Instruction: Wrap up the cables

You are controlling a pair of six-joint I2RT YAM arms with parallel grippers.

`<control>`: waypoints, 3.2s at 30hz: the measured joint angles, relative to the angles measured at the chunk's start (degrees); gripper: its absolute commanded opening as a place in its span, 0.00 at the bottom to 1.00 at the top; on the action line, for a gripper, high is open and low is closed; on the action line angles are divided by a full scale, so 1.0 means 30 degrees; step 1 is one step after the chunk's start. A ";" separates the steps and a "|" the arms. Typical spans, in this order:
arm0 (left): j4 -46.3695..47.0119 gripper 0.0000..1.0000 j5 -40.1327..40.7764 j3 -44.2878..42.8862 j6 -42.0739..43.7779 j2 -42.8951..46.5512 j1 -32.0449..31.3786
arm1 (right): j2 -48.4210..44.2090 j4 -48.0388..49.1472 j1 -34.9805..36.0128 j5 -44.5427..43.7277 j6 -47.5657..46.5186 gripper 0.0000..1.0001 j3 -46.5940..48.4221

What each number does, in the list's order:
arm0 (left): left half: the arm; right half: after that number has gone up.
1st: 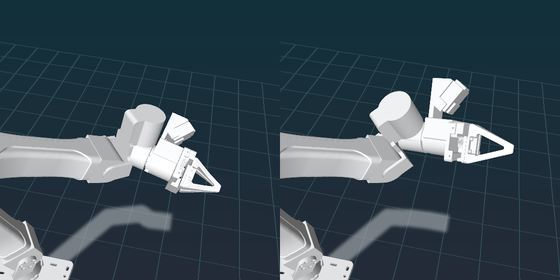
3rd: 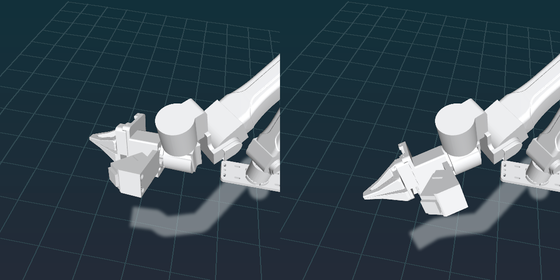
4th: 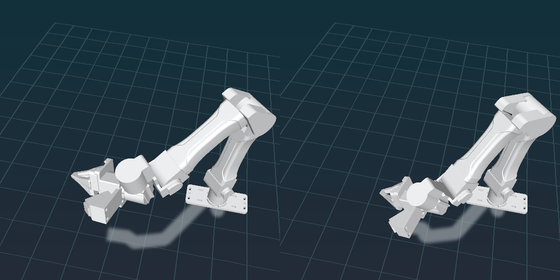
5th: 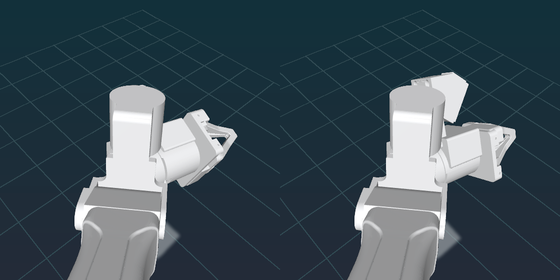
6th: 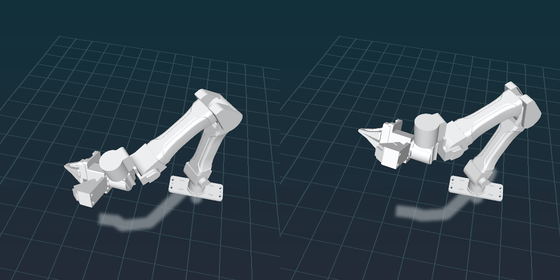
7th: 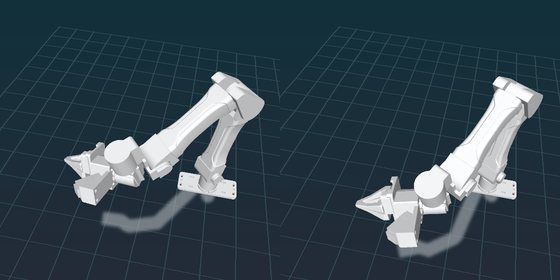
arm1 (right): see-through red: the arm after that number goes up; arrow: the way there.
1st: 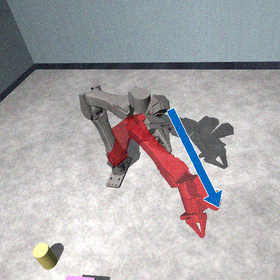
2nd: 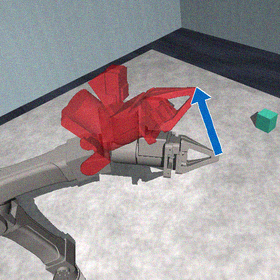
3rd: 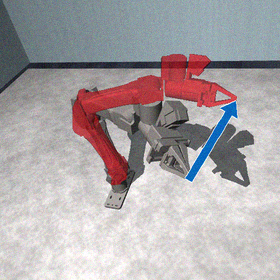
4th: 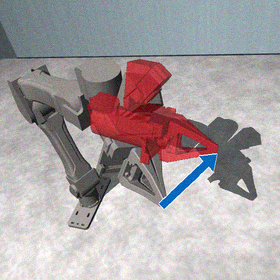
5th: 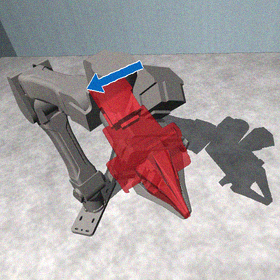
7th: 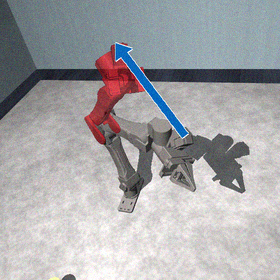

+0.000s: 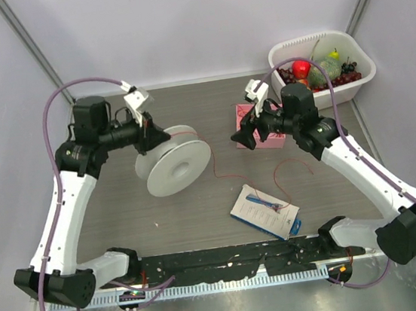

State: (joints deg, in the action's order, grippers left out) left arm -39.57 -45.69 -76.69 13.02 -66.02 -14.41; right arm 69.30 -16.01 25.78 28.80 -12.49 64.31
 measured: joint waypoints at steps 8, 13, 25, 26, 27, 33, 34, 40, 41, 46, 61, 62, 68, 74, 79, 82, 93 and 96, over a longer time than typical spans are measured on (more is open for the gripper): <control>-0.3213 0.00 0.0080 -0.4452 -0.5391 -0.1341 0.1523 | -0.1938 -0.1880 -0.0211 0.1005 -0.0874 0.78 -0.0576; -0.2076 0.00 -0.0801 -0.5304 -1.1162 -0.1093 0.3847 | -0.2295 -0.2113 -0.0204 0.1399 -0.1166 0.80 -0.0750; 0.0984 0.00 0.1676 -0.7635 -1.7376 -0.0015 0.4473 | -0.1435 0.1712 0.1843 0.1625 0.0117 0.83 -0.3446; 0.1224 0.00 0.1792 -0.7890 -1.7609 0.0029 0.4473 | -0.1115 0.2288 0.2484 0.1355 0.0160 0.83 -0.3665; 0.1457 0.00 0.1872 -0.8087 -1.7799 0.0080 0.4473 | -0.0743 0.2849 0.2943 0.1107 0.0219 0.83 -0.3825; 0.2841 0.00 0.2229 -0.8262 -1.8782 0.0568 0.4473 | 0.0678 0.7548 0.3869 -0.0801 0.1785 0.73 -0.5974; 0.3096 0.00 0.2361 -0.8262 -1.8921 0.0605 0.4473 | 0.0831 0.8065 0.3912 -0.1122 0.2076 0.65 -0.6258; 0.4408 0.00 0.3876 -0.8138 -1.9766 0.0729 0.4466 | 0.2280 1.0644 0.4743 -0.1960 0.3104 0.10 -0.6331; 0.4546 0.00 0.4218 -0.8029 -1.9810 0.0794 0.4473 | 0.2441 1.0812 0.4852 -0.1989 0.3249 0.04 -0.6244; 0.4823 0.00 0.7031 -0.6827 -1.9628 0.1413 0.4473 | 0.2098 1.0003 0.5690 -0.2106 0.3089 0.01 -0.5756; 0.5530 0.00 1.0608 0.1078 -1.5562 0.2448 0.2514 | 0.1005 -0.1370 1.1242 -0.1792 -0.2951 0.01 0.3781; 0.5472 0.00 1.0673 0.1530 -1.4943 0.2572 0.1989 | 0.1341 -0.2025 1.1242 -0.1953 -0.3330 0.01 0.4707; 0.4473 0.00 1.0746 0.3424 -1.1919 0.3432 -0.0612 | 0.2696 -0.4787 1.1242 -0.3264 -0.5413 0.01 0.8568; 0.3395 0.00 1.0579 0.4138 -0.8976 0.4000 -0.2033 | 0.3169 -0.5595 1.1234 -0.5319 -0.6914 0.01 0.9989; 0.2251 0.00 0.8990 0.4284 -0.6207 0.4386 -0.2280 | 0.3300 -0.5770 1.0171 -0.6659 -0.7548 0.01 1.0163; 0.1741 0.00 0.7125 0.4670 -0.4634 0.5224 -0.2295 | 0.3672 -0.5894 0.8524 -0.6725 -0.7584 0.13 1.0426; 0.1078 0.00 0.5493 0.0211 -0.5515 0.3825 -0.2353 | 0.3956 -0.5566 0.3585 -0.4313 -0.5588 0.81 0.8779; 0.0670 0.00 0.6615 -0.5020 -0.5778 0.1377 -0.2353 | 0.2965 -0.4845 0.3096 -0.3694 -0.4852 0.82 0.7002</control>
State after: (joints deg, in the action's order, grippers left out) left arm -37.56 -25.85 -91.74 -4.32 -61.89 -21.47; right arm 78.19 -30.55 35.07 17.72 -27.05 85.32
